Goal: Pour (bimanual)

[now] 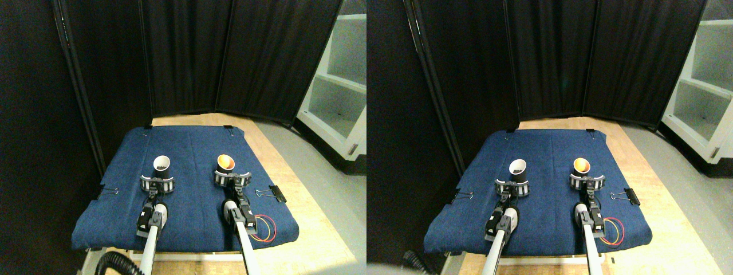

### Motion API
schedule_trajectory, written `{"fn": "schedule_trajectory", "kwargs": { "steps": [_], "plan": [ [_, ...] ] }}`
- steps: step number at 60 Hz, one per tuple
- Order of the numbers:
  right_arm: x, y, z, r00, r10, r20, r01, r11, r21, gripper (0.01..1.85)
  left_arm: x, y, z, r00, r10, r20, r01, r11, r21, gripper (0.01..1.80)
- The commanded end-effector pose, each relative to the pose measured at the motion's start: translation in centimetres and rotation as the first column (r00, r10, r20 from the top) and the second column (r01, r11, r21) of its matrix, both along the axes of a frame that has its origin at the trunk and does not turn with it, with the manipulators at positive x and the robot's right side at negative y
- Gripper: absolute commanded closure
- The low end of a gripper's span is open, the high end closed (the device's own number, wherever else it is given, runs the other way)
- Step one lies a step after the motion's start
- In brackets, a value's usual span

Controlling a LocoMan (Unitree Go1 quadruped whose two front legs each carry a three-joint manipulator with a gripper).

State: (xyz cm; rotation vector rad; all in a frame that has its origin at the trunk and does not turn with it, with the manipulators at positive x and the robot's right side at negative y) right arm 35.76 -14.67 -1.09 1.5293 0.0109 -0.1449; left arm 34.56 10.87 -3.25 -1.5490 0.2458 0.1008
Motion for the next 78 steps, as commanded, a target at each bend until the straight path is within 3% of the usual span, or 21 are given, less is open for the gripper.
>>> {"fn": "schedule_trajectory", "kwargs": {
  "steps": [1, 39, 58, 78],
  "plan": [
    [0.1, 0.3, -0.2, 0.999, 0.016, 0.03, -0.018, 0.999, 0.042, 0.4, 0.1, 0.0, -0.1, 0.999, 0.001, 0.039, 0.0, 1.0, -0.031, 0.35],
    [1.3, 0.9, -0.1, 1.0, 0.016, -0.022, -0.012, 0.985, 0.171, 0.54, 1.5, -1.2, 0.7, 1.0, 0.002, 0.012, -0.001, 1.0, -0.021, 0.39],
    [0.3, 1.2, 1.7, 1.0, 0.03, 0.005, -0.03, 0.98, 0.198, 0.59, 1.3, -1.7, 1.9, 1.0, -0.01, 0.02, 0.011, 1.0, -0.021, 0.39],
    [-0.6, 1.8, 3.4, 0.999, 0.033, 0.023, -0.038, 0.967, 0.252, 0.52, 1.0, -1.9, 2.9, 0.998, -0.046, 0.033, 0.047, 0.999, -0.026, 0.37]
  ]
}}
